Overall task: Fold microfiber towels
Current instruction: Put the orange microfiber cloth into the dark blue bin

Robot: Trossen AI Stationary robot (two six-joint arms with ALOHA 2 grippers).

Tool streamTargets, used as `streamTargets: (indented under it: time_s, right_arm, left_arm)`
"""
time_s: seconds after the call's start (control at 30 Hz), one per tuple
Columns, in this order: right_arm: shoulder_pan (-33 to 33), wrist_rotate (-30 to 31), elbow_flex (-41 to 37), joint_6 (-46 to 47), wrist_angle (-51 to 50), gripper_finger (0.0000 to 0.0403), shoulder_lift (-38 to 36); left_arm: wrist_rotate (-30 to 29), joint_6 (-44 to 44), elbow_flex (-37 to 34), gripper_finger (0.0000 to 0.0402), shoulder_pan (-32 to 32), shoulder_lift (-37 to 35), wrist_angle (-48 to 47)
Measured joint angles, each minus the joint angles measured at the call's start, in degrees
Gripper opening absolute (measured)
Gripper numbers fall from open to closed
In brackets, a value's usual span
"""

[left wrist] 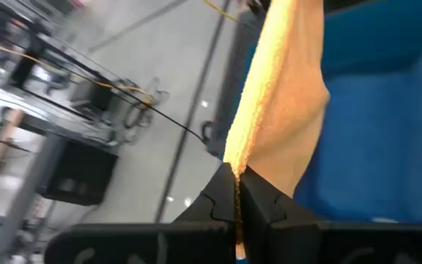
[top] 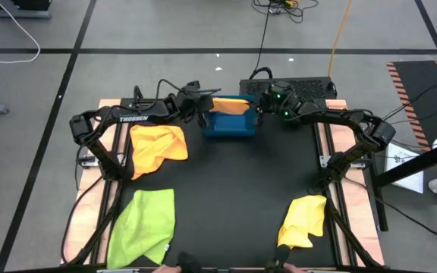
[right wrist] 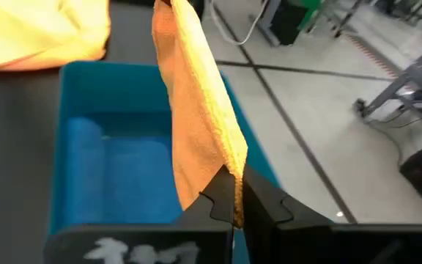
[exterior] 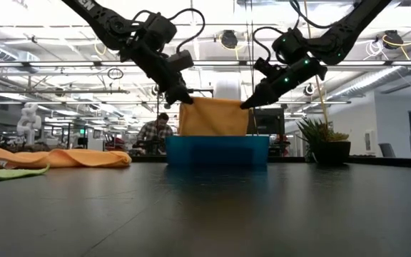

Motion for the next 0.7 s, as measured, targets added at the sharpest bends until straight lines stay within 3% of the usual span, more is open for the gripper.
streamTargets:
  time_s: [0.4,0.7]
  right_arm:
    - [-3.46,-0.24,0.12,0.21,9.11,0.0001,-3.69]
    - [-3.87,-0.69,0.12,-2.44,2.93,0.0,-1.89]
  left_arm:
    - [0.46,4.87,0.0,0.0002,2.53,0.0,12.35]
    - [2.19,4.93,0.0,0.0003,2.83,-0.02,7.54]
